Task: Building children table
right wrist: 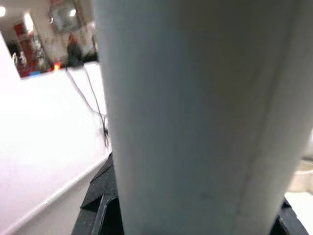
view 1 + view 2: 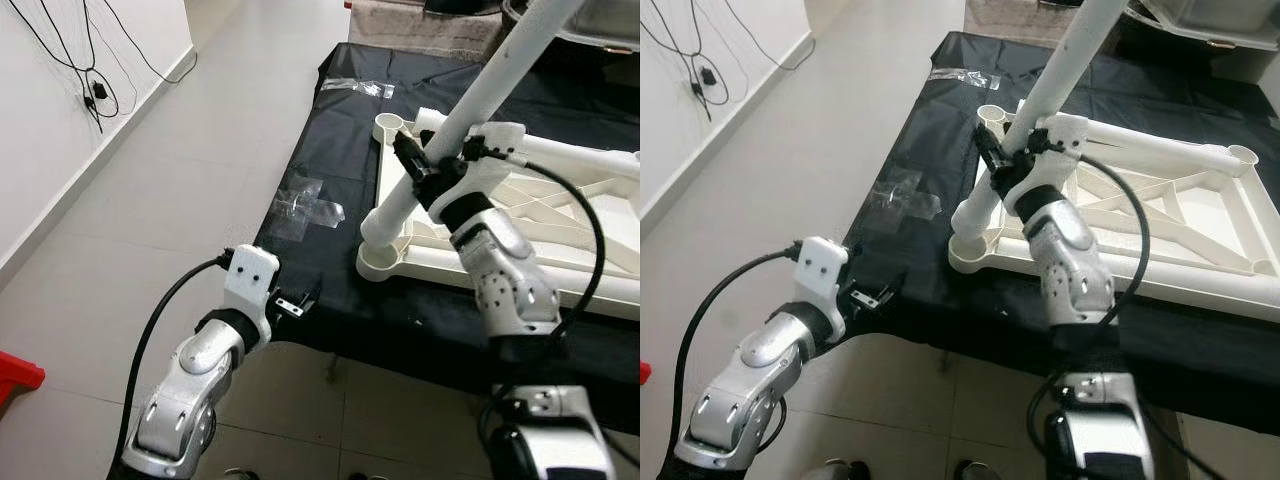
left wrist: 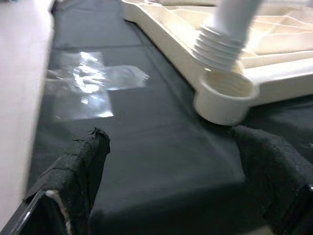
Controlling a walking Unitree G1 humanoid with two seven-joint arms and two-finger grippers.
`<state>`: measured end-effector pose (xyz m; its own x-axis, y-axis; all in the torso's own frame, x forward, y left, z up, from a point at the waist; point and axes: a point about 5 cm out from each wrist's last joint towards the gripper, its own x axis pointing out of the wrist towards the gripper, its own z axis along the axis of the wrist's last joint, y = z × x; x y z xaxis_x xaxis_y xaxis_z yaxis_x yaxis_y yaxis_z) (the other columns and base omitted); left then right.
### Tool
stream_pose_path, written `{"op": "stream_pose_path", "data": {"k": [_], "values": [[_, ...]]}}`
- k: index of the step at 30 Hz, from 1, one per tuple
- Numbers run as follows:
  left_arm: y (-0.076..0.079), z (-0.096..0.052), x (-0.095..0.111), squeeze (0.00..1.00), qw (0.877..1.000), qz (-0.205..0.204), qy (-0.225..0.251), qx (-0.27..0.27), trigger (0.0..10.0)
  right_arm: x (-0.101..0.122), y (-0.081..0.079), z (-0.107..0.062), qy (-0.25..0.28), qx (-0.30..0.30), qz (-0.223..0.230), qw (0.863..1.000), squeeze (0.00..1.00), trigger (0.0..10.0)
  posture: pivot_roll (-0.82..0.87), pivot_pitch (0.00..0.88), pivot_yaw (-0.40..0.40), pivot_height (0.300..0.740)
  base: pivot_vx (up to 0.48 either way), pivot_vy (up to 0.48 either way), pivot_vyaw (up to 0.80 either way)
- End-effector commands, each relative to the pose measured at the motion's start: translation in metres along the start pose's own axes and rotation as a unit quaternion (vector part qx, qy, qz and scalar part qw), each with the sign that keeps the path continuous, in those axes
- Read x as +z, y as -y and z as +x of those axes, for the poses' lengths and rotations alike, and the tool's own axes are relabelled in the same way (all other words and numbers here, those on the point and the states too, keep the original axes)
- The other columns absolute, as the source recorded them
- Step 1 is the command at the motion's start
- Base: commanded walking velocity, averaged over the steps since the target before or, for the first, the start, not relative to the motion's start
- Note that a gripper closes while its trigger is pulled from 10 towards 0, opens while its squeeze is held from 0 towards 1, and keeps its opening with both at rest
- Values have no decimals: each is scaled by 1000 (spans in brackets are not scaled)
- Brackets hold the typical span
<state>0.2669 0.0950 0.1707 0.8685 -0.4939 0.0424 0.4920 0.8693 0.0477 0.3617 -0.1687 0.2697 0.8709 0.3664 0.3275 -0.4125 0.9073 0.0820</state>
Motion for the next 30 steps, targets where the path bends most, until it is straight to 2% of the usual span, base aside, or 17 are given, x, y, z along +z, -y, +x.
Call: {"op": "stream_pose_path", "data": {"k": [1, 4, 8, 10, 12, 16, 19, 22, 30], "values": [[8, -4, -2, 0, 1000, -13, -6, -18, 10000, -15, 3, -2, -42, 14, 4, 999, 0, 10000, 102, 248, -91, 740, 0, 0, 0], [15, -11, -4, 0, 999, -23, -13, -37, 10000, -16, 15, -4, -70, 43, 17, 996, 0, 10000, 109, 262, -89, 740, 0, 0, 0], [18, -16, -5, 0, 998, -26, -18, -46, 10000, -15, 18, -6, -81, 65, 32, 994, 0, 10000, 113, 271, -91, 740, 0, 0, 0], [25, -22, -7, 0, 997, -36, -28, -62, 10000, -12, 16, -15, -95, 151, 73, 981, 0, 10000, 113, 281, -85, 740, 0, 0, 0], [29, -26, -8, 0, 996, -41, -35, -73, 10000, -12, 10, -21, -99, 212, 94, 968, 0, 10000, 114, 289, -80, 740, 0, 0, 0], [33, -28, -8, 0, 995, -44, -41, -85, 10000, -18, 4, -25, -117, 257, 100, 954, 0, 10000, 118, 295, -80, 740, 0, 0, 0], [33, -30, -7, 0, 994, -45, -43, -88, 10000, -24, 3, -26, -130, 266, 94, 951, 0, 10000, 123, 300, -81, 740, 0, 0, 0], [34, -33, -7, 0, 994, -45, -46, -91, 10000, -35, 6, -24, -153, 261, 66, 951, 0, 10000, 126, 305, -82, 740, 0, 0, 0], [35, -37, -6, 0, 993, -49, -54, -89, 10000, -34, 14, -16, -165, 242, 51, 955, 0, 10000, 123, 307, -85, 740, 0, 0, 0]]}}
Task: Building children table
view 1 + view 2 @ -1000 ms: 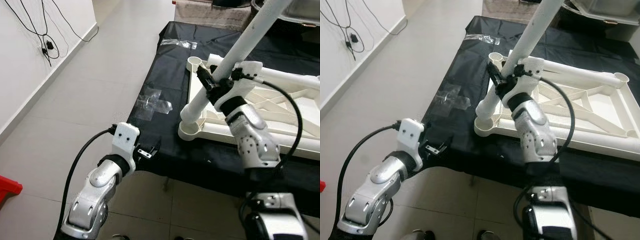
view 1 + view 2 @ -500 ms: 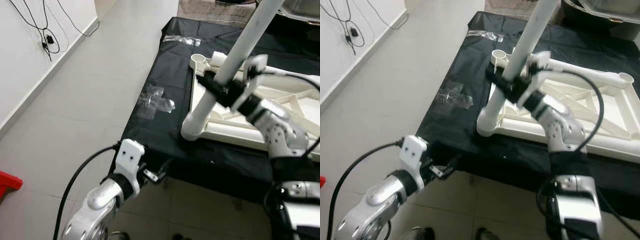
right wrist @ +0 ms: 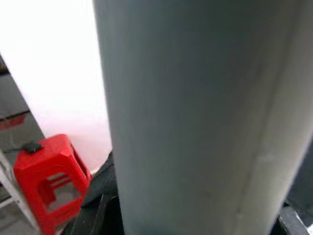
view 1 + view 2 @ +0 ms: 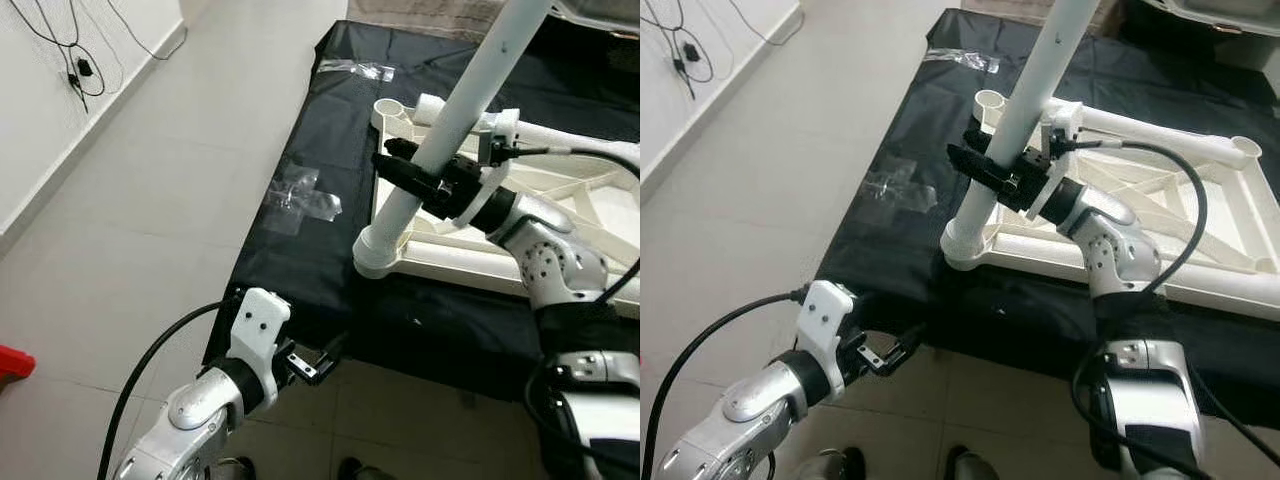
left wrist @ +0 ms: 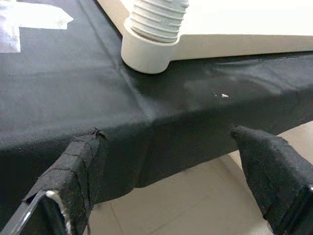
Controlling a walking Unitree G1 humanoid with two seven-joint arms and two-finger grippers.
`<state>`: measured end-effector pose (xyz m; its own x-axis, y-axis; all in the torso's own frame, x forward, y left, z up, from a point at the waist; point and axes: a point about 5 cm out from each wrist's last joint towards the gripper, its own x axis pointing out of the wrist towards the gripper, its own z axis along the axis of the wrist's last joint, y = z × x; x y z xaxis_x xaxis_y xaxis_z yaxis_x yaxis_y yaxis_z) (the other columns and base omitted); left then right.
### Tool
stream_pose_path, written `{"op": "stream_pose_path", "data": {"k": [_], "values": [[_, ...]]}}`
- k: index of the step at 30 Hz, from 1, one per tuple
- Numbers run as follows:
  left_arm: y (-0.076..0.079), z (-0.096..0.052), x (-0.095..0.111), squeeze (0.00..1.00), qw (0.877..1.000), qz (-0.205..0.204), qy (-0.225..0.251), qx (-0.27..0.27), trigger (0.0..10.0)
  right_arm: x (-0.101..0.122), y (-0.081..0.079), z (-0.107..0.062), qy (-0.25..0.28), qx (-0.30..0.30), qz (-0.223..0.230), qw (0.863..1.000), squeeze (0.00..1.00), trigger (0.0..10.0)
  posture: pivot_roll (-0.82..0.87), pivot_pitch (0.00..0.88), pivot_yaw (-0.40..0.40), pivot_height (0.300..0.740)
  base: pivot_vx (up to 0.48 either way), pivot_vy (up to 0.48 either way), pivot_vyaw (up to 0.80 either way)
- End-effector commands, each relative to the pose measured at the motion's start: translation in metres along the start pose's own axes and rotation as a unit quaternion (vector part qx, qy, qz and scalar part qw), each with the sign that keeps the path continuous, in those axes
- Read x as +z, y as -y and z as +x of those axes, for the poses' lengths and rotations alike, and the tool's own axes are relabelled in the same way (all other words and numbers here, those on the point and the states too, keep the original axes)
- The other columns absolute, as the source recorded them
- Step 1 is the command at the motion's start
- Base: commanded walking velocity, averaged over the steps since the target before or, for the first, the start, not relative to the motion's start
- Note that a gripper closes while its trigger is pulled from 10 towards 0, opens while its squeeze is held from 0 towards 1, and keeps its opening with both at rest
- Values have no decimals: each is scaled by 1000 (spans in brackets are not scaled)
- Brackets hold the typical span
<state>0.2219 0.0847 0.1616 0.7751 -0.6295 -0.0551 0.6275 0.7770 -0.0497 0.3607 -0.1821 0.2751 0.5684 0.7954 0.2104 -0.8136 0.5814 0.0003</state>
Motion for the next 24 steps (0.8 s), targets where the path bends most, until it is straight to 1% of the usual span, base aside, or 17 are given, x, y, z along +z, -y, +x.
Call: {"op": "stream_pose_path", "data": {"k": [1, 5, 6, 7, 9, 10, 13, 16, 19, 22, 23, 24], "values": [[4, -3, -1, 0, 1000, -1, -6, -6, 10000, -42, 3, -6, -85, -21, 44, 995, 0, 10000, 123, 307, -85, 740, 0, 0, 0], [5, -3, -1, 0, 1000, -3, -8, -6, 10000, -37, 6, -6, -87, -18, 37, 995, 0, 10000, 123, 308, -89, 740, 0, 0, 0], [5, -3, -1, 0, 1000, -3, -8, -6, 10000, -36, 6, -7, -91, -4, 36, 995, 0, 10000, 123, 308, -91, 740, 0, 0, 0], [5, -3, -1, 0, 1000, -3, -8, -6, 10000, -36, 6, -7, -91, -4, 36, 995, 0, 10000, 123, 308, -91, 740, 0, 0, 0], [5, -4, -1, 0, 1000, -3, -9, -5, 10000, -37, 2, -9, -95, 34, 38, 994, 0, 10000, 125, 310, -93, 740, 0, 0, 0], [5, -4, -1, 0, 1000, -3, -9, -5, 10000, -37, 2, -9, -95, 34, 38, 994, 0, 10000, 125, 310, -93, 740, 0, 0, 0], [5, -4, 0, 0, 1000, -3, -10, -3, 10000, -44, -12, -9, -104, 114, 40, 987, 0, 10000, 125, 313, -93, 740, 0, 0, 0], [5, -4, 0, 0, 1000, -3, -10, -3, 10000, -48, -16, -8, -111, 131, 36, 984, 0, 10000, 125, 313, -93, 740, 0, 0, 0], [5, -4, 1, 0, 1000, -3, -11, -3, 10000, -62, -23, -3, -142, 162, 28, 976, 0, 10000, 128, 319, -93, 740, 0, 0, 0], [5, -4, 1, 0, 1000, -3, -11, -2, 10000, -65, -24, -2, -150, 170, 28, 974, 0, 10000, 128, 319, -93, 740, 0, 0, 0], [5, -4, 1, 0, 1000, -3, -11, -2, 10000, -69, -26, 0, -160, 184, 28, 970, 0, 10000, 126, 321, -93, 740, 0, 0, 0], [5, -4, 1, 0, 1000, -3, -11, -2, 10000, -69, -26, 0, -160, 184, 28, 970, 0, 10000, 126, 321, -93, 740, 0, 0, 0]]}}
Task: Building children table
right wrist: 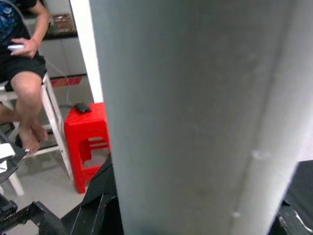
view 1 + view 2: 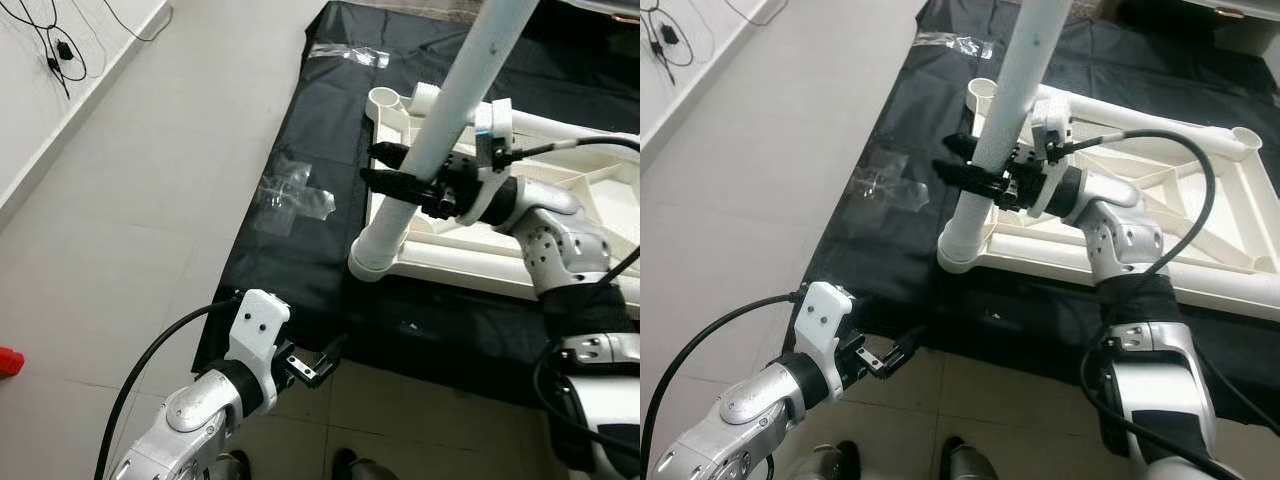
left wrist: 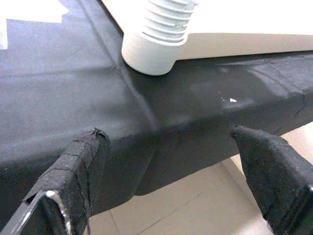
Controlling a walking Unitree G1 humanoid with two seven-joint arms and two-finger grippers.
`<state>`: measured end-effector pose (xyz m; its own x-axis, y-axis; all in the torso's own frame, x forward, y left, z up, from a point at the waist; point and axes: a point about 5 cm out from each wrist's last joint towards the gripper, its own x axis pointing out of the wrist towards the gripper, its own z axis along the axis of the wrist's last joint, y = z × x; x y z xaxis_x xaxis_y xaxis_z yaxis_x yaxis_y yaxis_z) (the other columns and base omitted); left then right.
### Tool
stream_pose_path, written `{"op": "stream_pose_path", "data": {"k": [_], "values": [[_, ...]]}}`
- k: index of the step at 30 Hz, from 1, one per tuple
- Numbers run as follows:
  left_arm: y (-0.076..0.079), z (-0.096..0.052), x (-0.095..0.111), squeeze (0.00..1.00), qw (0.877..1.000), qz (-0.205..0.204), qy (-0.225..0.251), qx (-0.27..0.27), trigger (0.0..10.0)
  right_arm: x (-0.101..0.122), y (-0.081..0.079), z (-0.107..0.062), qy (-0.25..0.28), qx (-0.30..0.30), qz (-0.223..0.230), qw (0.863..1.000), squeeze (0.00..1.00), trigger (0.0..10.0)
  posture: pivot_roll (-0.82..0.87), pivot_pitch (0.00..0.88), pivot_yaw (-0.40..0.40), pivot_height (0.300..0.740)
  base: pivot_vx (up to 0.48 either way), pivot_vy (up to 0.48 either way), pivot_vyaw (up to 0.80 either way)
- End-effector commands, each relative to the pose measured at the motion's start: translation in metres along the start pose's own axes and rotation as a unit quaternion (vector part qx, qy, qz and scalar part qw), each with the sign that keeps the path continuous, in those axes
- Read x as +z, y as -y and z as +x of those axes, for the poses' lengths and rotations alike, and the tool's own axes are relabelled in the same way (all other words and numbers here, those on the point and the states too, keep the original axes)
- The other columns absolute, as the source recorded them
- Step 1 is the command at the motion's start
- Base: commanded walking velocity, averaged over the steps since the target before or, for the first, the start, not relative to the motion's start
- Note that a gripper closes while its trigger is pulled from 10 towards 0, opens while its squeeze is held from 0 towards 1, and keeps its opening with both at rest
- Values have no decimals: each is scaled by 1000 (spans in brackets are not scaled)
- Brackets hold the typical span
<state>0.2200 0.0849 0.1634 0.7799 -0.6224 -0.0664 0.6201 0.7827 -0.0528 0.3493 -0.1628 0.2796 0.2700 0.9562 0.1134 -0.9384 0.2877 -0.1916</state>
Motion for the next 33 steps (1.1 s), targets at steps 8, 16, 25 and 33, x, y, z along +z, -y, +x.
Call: {"op": "stream_pose_path", "data": {"k": [8, 16, 25, 33], "values": [[6, -3, 2, 0, 1000, 1, -4, -5, 10000, -77, -25, 16, -139, 121, 106, 977, 0, 10000, 136, 332, -100, 740, 0, 0, 0], [5, -3, 2, 0, 1000, 2, -6, -3, 10000, -71, -16, 28, -100, 109, 111, 983, 0, 10000, 143, 341, -105, 740, 0, 0, 0], [5, -3, 2, 0, 1000, 1, -6, 0, 10000, -67, -5, 23, -74, 33, 96, 992, 0, 10000, 135, 335, -106, 740, 0, 0, 0], [5, 0, 1, 0, 1000, 1, -4, -2, 10000, -72, -9, 2, -64, -24, 79, 995, 0, 10000, 126, 323, -99, 740, 0, 0, 0]]}}
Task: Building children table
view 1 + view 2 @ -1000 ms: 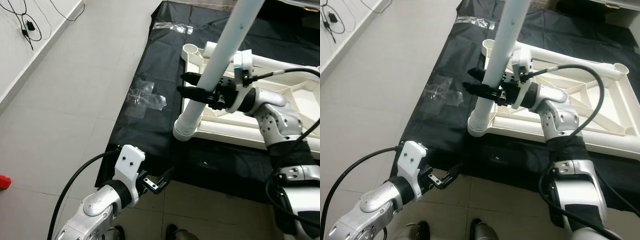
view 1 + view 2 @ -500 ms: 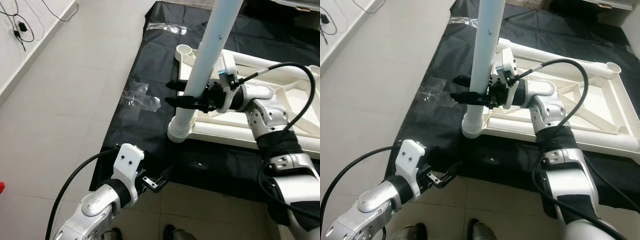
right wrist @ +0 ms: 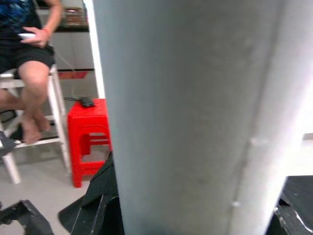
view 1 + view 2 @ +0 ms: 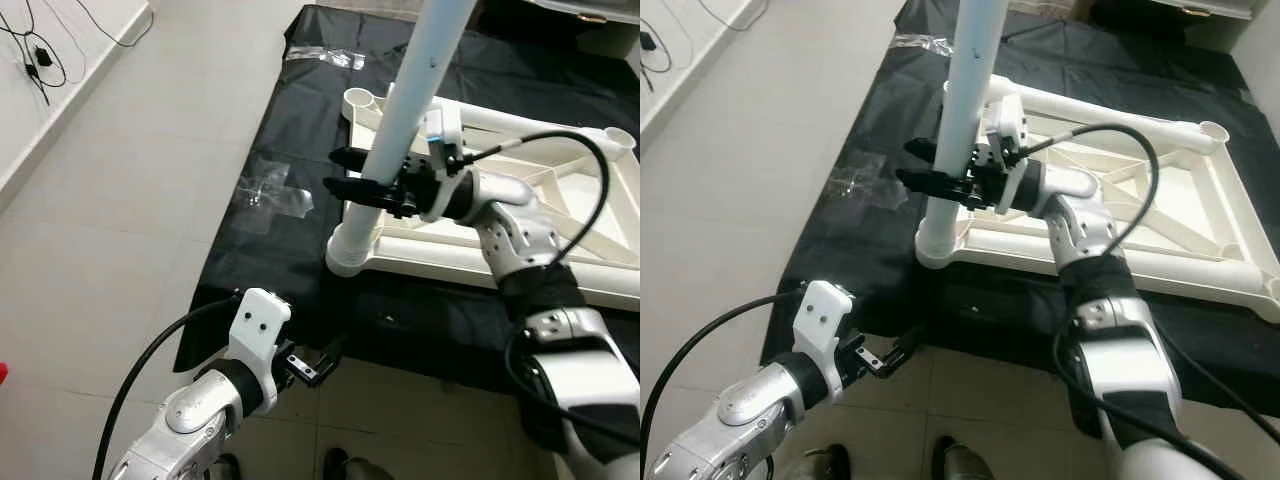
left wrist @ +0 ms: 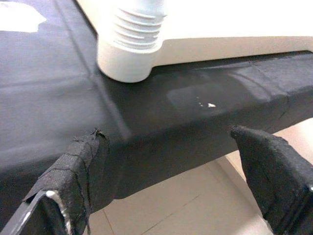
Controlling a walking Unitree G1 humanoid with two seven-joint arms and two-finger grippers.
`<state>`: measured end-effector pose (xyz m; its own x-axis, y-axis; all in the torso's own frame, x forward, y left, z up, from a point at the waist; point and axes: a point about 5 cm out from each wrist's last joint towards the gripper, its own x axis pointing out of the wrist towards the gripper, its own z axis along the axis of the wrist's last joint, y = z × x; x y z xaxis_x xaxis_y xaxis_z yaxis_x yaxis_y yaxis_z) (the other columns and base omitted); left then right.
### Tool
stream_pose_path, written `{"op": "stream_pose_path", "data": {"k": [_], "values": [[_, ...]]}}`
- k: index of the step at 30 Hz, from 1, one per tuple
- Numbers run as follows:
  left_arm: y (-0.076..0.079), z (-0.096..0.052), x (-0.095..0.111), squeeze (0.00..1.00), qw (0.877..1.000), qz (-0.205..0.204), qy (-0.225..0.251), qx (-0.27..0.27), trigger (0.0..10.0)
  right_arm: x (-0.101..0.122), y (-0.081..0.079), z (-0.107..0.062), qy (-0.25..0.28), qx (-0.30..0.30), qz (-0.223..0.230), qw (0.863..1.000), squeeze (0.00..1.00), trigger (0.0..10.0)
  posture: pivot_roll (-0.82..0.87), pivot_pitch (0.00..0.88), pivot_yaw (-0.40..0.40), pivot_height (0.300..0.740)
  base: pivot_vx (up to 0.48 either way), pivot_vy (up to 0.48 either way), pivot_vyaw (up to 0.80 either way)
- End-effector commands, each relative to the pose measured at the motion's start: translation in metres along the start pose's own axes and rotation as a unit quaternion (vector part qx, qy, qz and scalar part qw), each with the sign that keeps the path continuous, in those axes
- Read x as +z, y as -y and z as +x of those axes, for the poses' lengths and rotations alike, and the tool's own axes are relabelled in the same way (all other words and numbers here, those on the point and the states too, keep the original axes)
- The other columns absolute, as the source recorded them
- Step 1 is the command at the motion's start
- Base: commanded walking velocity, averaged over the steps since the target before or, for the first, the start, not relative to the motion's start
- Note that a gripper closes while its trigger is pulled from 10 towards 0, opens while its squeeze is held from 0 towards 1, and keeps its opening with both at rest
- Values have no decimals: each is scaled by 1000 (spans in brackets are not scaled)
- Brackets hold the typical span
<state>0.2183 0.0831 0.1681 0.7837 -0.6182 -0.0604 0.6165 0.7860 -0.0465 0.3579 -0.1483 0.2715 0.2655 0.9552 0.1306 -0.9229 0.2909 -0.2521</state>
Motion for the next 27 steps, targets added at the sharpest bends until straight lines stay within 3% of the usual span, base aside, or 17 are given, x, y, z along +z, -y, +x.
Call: {"op": "stream_pose_path", "data": {"k": [1, 7, 8, 9, 10, 12, 13, 14, 15, 16, 17, 19, 20, 21, 24, 26, 27], "values": [[3, 0, -4, 0, 1000, -3, -7, -5, 10000, -61, -16, -16, -73, -34, 110, 991, 0, 10000, 126, 323, -99, 740, 0, 0, 0], [2, 2, -3, 0, 1000, -1, -4, -5, 10000, -67, -9, -22, -102, -200, 94, 970, 0, 10000, 119, 308, -93, 740, 0, 0, 0], [1, 4, -3, 0, 1000, -1, -2, -5, 10000, -67, -2, -25, -103, -290, 92, 947, 0, 10000, 115, 298, -92, 740, 0, 0, 0], [1, 4, -3, 0, 1000, -1, -2, -5, 10000, -67, -2, -25, -103, -290, 92, 947, 0, 10000, 115, 298, -92, 740, 0, 0, 0], [1, 5, -3, 0, 1000, 0, -1, -4, 10000, -66, 5, -31, -104, -384, 90, 913, 0, 10000, 112, 292, -92, 740, 0, 0, 0], [0, 6, -4, 0, 1000, 0, -1, -4, 10000, -66, 8, -35, -105, -441, 90, 887, 0, 10000, 112, 292, -92, 740, 0, 0, 0], [0, 6, -4, 0, 1000, 0, -1, -4, 10000, -66, 8, -35, -105, -441, 90, 887, 0, 10000, 112, 292, -92, 740, 0, 0, 0], [0, 8, -4, 0, 1000, 1, 1, -4, 10000, -65, 11, -47, -102, -557, 80, 820, 0, 10000, 106, 277, -89, 740, 0, 0, 0], [-1, 10, -3, 0, 1000, 2, 4, -5, 10000, -62, 3, -58, -103, -667, 59, 735, 0, 10000, 105, 268, -87, 740, 0, 0, 0], [-1, 10, -3, 0, 1000, 2, 4, -5, 10000, -62, 3, -58, -103, -667, 59, 735, 0, 10000, 105, 268, -87, 740, 0, 0, 0], [-1, 12, -3, 0, 1000, 3, 5, -6, 10000, -59, -5, -69, -104, -737, 45, 666, 0, 10000, 105, 268, -87, 740, 0, 0, 0], [-1, 12, -3, 0, 1000, 3, 5, -6, 10000, -59, -5, -69, -104, -737, 45, 666, 0, 10000, 105, 268, -87, 740, 0, 0, 0], [-1, 15, -3, 0, 1000, 4, 9, -8, 10000, -50, -22, -55, -73, -810, 39, 581, 0, 10000, 106, 248, -79, 740, 0, 0, 0], [-1, 15, -3, 0, 1000, 4, 9, -8, 10000, -50, -22, -55, -73, -810, 39, 581, 0, 10000, 106, 248, -79, 740, 0, 0, 0], [-1, 17, -4, 0, 1000, 6, 11, -11, 10000, -41, -29, -18, -55, -872, 63, 483, 0, 10000, 113, 236, -80, 740, 0, 0, 0], [-1, 17, -4, 0, 1000, 6, 11, -11, 10000, -41, -29, -18, -55, -872, 63, 483, 0, 10000, 113, 236, -80, 740, 0, 0, 0], [-1, 18, -4, 0, 1000, 7, 12, -11, 10000, -39, -29, -13, -58, -883, 63, 461, 0, 10000, 113, 236, -80, 740, 0, 0, 0]]}}
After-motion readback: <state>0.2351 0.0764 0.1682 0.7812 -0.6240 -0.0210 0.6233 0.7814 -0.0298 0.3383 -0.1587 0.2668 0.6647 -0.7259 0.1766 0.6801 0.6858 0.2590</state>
